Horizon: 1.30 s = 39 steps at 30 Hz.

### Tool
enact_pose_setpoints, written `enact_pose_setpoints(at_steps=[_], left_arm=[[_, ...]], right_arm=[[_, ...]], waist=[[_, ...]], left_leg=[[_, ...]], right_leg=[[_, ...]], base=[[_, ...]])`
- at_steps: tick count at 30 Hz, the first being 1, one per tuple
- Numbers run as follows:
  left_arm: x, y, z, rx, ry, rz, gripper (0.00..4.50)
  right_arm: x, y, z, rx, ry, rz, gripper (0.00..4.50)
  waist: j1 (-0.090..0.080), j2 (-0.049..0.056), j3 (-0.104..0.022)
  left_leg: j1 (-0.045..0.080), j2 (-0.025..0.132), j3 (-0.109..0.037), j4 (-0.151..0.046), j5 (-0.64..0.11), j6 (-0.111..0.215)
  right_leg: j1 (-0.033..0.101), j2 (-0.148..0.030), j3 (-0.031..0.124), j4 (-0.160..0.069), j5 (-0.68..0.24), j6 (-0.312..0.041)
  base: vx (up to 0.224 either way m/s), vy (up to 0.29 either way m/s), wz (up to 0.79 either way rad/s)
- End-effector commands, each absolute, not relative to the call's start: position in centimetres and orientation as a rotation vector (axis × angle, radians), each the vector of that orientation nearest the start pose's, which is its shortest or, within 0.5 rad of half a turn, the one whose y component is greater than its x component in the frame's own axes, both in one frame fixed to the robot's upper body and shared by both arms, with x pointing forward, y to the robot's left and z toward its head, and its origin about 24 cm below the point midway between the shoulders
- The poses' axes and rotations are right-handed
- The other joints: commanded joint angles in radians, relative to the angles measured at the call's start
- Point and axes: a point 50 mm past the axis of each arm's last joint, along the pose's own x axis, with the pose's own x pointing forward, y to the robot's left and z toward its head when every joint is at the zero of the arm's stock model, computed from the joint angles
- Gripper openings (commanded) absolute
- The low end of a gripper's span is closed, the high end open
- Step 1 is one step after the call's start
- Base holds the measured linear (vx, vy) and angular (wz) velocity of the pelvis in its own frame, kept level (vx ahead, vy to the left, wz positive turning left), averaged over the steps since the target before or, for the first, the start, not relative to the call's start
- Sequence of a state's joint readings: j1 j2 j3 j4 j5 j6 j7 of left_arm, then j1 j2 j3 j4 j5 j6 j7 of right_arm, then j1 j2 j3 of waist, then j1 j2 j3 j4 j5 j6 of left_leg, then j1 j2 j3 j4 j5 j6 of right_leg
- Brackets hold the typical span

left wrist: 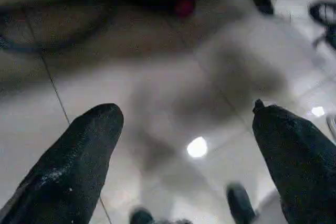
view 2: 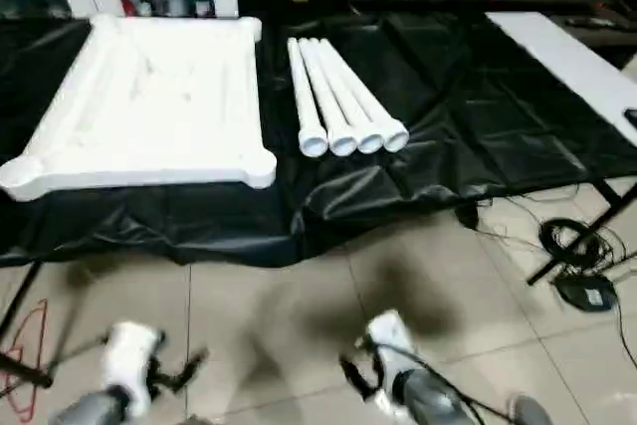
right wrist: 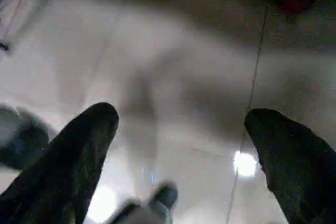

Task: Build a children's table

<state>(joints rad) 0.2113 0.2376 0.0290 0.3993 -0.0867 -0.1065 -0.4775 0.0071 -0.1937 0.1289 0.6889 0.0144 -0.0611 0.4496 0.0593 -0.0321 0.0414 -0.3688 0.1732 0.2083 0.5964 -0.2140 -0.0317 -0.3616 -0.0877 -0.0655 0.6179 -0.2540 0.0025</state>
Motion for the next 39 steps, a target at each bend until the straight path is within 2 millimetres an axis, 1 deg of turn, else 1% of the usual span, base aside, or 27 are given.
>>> enact_pose_setpoints(at_steps=[1, 2, 3, 7, 10, 14, 15, 16, 18, 20, 21, 22, 24, 26, 27, 28, 29, 30, 31, 32, 33, 34, 35, 36, 37, 38, 39], left_arm=[[16.9, 22.0, -4.5, 0.052, 0.410, -0.288, 4.49], [16.9, 22.2, -4.0, 0.055, 0.394, -0.276, 4.49], [17.0, 22.5, -3.0, 0.063, 0.357, -0.249, 4.49], [17.3, 22.8, -0.5, 0.096, 0.279, -0.230, 4.49], [18.5, 22.2, 3.7, 0.063, 0.135, -0.202, 4.49], [19.0, 21.8, 5.5, 0.098, 0.095, -0.179, 4.49], [19.9, 21.4, 7.0, 0.099, 0.039, -0.126, 4.49], [20.5, 21.2, 7.7, 0.106, 0.018, -0.100, 4.49], [21.2, 21.0, 8.5, 0.113, 0.000, -0.054, 4.49], [21.7, 20.5, 9.1, 0.105, -0.011, -0.023, 4.49], [22.0, 20.2, 9.3, 0.110, -0.007, -0.019, 4.49], [22.3, 19.8, 9.7, 0.116, -0.012, -0.032, 4.49], [23.2, 18.8, 10.3, 0.141, -0.018, -0.065, 4.49], [23.7, 18.0, 11.0, 0.114, -0.053, -0.082, 4.49], [24.3, 17.8, 11.3, 0.103, -0.070, -0.083, 4.49], [24.9, 17.3, 11.7, 0.074, -0.079, -0.092, 4.49], [25.3, 16.9, 11.9, 0.056, -0.080, -0.096, 4.49], [25.8, 16.5, 12.0, 0.039, -0.077, -0.106, 4.49], [26.1, 16.3, 11.9, 0.034, -0.077, -0.118, 4.49], [26.3, 16.3, 11.9, 0.033, -0.077, -0.122, 4.49], [27.0, 16.7, 10.8, 0.075, -0.041, -0.128, 4.49], [27.1, 16.8, 10.6, 0.083, -0.036, -0.129, 4.49], [27.4, 17.0, 10.3, 0.101, -0.019, -0.131, 4.49], [27.5, 17.3, 10.2, 0.123, -0.004, -0.121, 4.49], [27.6, 17.5, 10.6, 0.109, -0.010, -0.110, 4.49], [27.6, 17.5, 10.7, 0.106, -0.011, -0.109, 4.49], [27.8, 17.9, 11.2, 0.095, -0.021, -0.086, 4.49]], right_arm=[[18.8, -17.6, -7.2, -0.004, 0.592, 0.475, 4.41], [18.7, -17.7, -6.6, 0.006, 0.575, 0.475, 4.41], [18.5, -17.9, -5.2, 0.027, 0.536, 0.480, 4.41], [18.6, -18.2, -1.6, 0.056, 0.423, 0.489, 4.41], [19.9, -18.3, 3.2, 0.119, 0.274, 0.459, 4.41], [20.6, -18.2, 5.1, 0.116, 0.232, 0.404, 4.41], [21.8, -18.4, 6.3, 0.079, 0.173, 0.334, 4.41], [22.6, -18.2, 6.7, 0.118, 0.154, 0.325, 4.41], [23.6, -17.8, 7.0, 0.171, 0.134, 0.319, 4.41], [24.3, -17.9, 7.4, 0.122, 0.118, 0.274, 4.41], [24.7, -18.0, 7.6, 0.059, 0.112, 0.230, 4.41], [25.1, -18.2, 7.8, 0.018, 0.117, 0.211, 4.41], [26.1, -18.9, 8.1, 0.113, 0.144, 0.167, 4.41], [26.5, -19.2, 9.0, 0.178, 0.104, 0.154, 4.41], [26.5, -19.3, 9.7, 0.165, 0.076, 0.153, 4.41], [26.6, -19.6, 10.3, 0.144, 0.057, 0.143, 4.41], [26.7, -19.8, 10.7, 0.126, 0.049, 0.133, 4.41], [26.9, -20.2, 11.0, 0.130, 0.045, 0.119, 4.41], [27.0, -20.3, 11.1, 0.131, 0.044, 0.111, 4.41], [27.0, -20.3, 11.1, 0.131, 0.045, 0.108, 4.41], [27.4, -19.8, 11.0, 0.103, 0.054, 0.086, 4.41], [27.4, -19.7, 11.0, 0.102, 0.056, 0.084, 4.41], [27.6, -19.4, 10.8, 0.081, 0.070, 0.073, 4.41], [27.6, -19.2, 10.6, 0.062, 0.074, 0.064, 4.41], [27.6, -18.7, 10.5, 0.082, 0.070, 0.078, 4.41], [27.6, -18.7, 10.5, 0.085, 0.069, 0.079, 4.41], [27.7, -17.9, 10.2, 0.099, 0.070, 0.100, 4.41]], waist=[[0.000, 0.007, -0.020], [0.008, 0.005, -0.020], [0.004, 0.004, -0.021], [0.003, 0.005, -0.015], [0.008, 0.009, -0.020], [0.004, 0.008, -0.024], [0.004, 0.022, -0.026], [0.008, 0.052, -0.032], [-0.002, 0.030, -0.030], [0.003, 0.030, -0.032], [0.005, 0.017, -0.036], [0.005, 0.003, -0.040], [0.009, 0.020, -0.041], [0.007, 0.024, -0.040], [0.004, 0.025, -0.035], [-0.003, 0.015, -0.033], [-0.005, 0.025, -0.029], [-0.008, 0.023, -0.021], [-0.016, 0.020, -0.012], [-0.020, 0.012, -0.015], [-0.019, 0.022, -0.011], [-0.026, 0.021, -0.021], [-0.028, 0.021, -0.019], [-0.027, 0.018, -0.039], [-0.026, 0.008, -0.049], [-0.025, 0.015, -0.055], [-0.028, 0.033, -0.067]], left_leg=[[0.012, 0.096, -0.044, -0.101, -0.316, 0.052], [0.011, 0.100, -0.049, -0.104, -0.329, 0.044], [0.015, 0.093, -0.046, -0.105, -0.343, 0.036], [0.012, 0.089, -0.049, -0.111, -0.347, 0.011], [0.015, 0.088, -0.052, -0.111, -0.321, -0.009], [0.013, 0.079, -0.048, -0.103, -0.248, -0.010], [0.013, 0.076, -0.048, -0.102, -0.226, -0.019], [0.015, 0.073, -0.053, -0.099, -0.202, -0.034], [0.013, 0.069, -0.048, -0.096, -0.191, -0.036], [0.010, 0.066, -0.046, -0.087, -0.155, -0.021], [0.006, 0.065, -0.046, -0.082, -0.094, -0.011], [0.011, 0.061, -0.040, -0.075, -0.052, 0.003], [0.013, 0.057, -0.041, -0.072, -0.031, 0.013], [0.020, 0.063, -0.045, -0.080, -0.120, 0.001], [0.030, 0.064, -0.043, -0.091, -0.257, -0.025], [0.045, 0.060, -0.038, -0.094, -0.372, -0.031], [0.062, 0.055, -0.036, -0.098, -0.447, -0.030], [0.071, 0.053, -0.035, -0.099, -0.493, -0.027], [0.090, 0.043, -0.032, -0.093, -0.562, -0.024], [0.091, 0.034, -0.033, -0.089, -0.545, -0.014], [0.084, 0.034, -0.034, -0.094, -0.528, -0.010], [0.085, 0.029, -0.035, -0.099, -0.472, 0.002], [0.077, 0.030, -0.036, -0.103, -0.452, 0.008], [0.049, 0.022, -0.034, -0.100, -0.309, 0.036], [0.049, 0.021, -0.032, -0.095, -0.262, 0.050], [0.050, 0.020, -0.031, -0.093, -0.219, 0.063], [0.078, 0.022, -0.040, -0.093, -0.122, 0.117]], right_leg=[[0.014, -0.079, 0.062, -0.088, -0.121, -0.212], [0.021, -0.080, 0.066, -0.090, -0.142, -0.181], [0.017, -0.073, 0.064, -0.096, -0.182, -0.163], [0.009, -0.071, 0.067, -0.103, -0.241, -0.131], [0.009, -0.069, 0.066, -0.096, -0.185, -0.127], [0.012, -0.061, 0.064, -0.086, -0.079, -0.125], [0.014, -0.059, 0.063, -0.080, -0.043, -0.127], [0.014, -0.060, 0.061, -0.072, 0.005, -0.138], [0.018, -0.054, 0.059, -0.073, 0.050, -0.156], [0.023, -0.058, 0.061, -0.071, 0.064, -0.158], [0.030, -0.060, 0.061, -0.063, 0.099, -0.155], [0.026, -0.054, 0.062, -0.064, 0.132, -0.153], [0.024, -0.052, 0.062, -0.060, 0.140, -0.151], [0.026, -0.052, 0.060, -0.065, 0.055, -0.140], [0.030, -0.048, 0.054, -0.077, -0.093, -0.130], [0.031, -0.040, 0.050, -0.097, -0.242, -0.119], [0.033, -0.031, 0.043, -0.109, -0.346, -0.118], [0.030, -0.027, 0.038, -0.119, -0.408, -0.117], [0.029, -0.025, 0.029, -0.140, -0.541, -0.105], [0.049, -0.029, 0.028, -0.153, -0.604, -0.084], [0.057, -0.033, 0.031, -0.156, -0.614, -0.077], [0.072, -0.031, 0.034, -0.159, -0.588, -0.072], [0.080, -0.029, 0.035, -0.155, -0.564, -0.073], [0.119, -0.028, 0.041, -0.146, -0.436, -0.089], [0.128, -0.028, 0.040, -0.143, -0.385, -0.097], [0.133, -0.027, 0.040, -0.134, -0.322, -0.112], [0.123, -0.004, 0.026, -0.104, -0.111, -0.139]], base=[[0.000, 0.000, 0.00], [0.000, 0.000, 0.00], [0.000, 0.000, 0.00], [0.000, 0.000, 0.00], [0.000, 0.000, 0.00], [0.000, 0.000, 0.00], [0.000, 0.000, 0.00], [0.000, 0.000, 0.00], [0.000, 0.000, 0.00], [0.000, 0.000, 0.00], [0.000, 0.000, 0.00], [0.000, 0.000, 0.00], [0.000, 0.000, 0.00], [0.000, 0.000, 0.00], [0.000, 0.000, 0.00], [0.000, 0.000, 0.00], [0.000, 0.000, 0.00], [0.000, 0.000, 0.00], [0.000, 0.000, 0.00], [0.000, 0.000, 0.00], [0.000, 0.000, 0.00], [0.085, 0.014, -0.09], [0.098, 0.009, -0.09], [0.098, 0.009, -0.09], [0.095, 0.006, -0.07], [0.122, 0.004, 0.02], [0.122, 0.004, 0.02]])
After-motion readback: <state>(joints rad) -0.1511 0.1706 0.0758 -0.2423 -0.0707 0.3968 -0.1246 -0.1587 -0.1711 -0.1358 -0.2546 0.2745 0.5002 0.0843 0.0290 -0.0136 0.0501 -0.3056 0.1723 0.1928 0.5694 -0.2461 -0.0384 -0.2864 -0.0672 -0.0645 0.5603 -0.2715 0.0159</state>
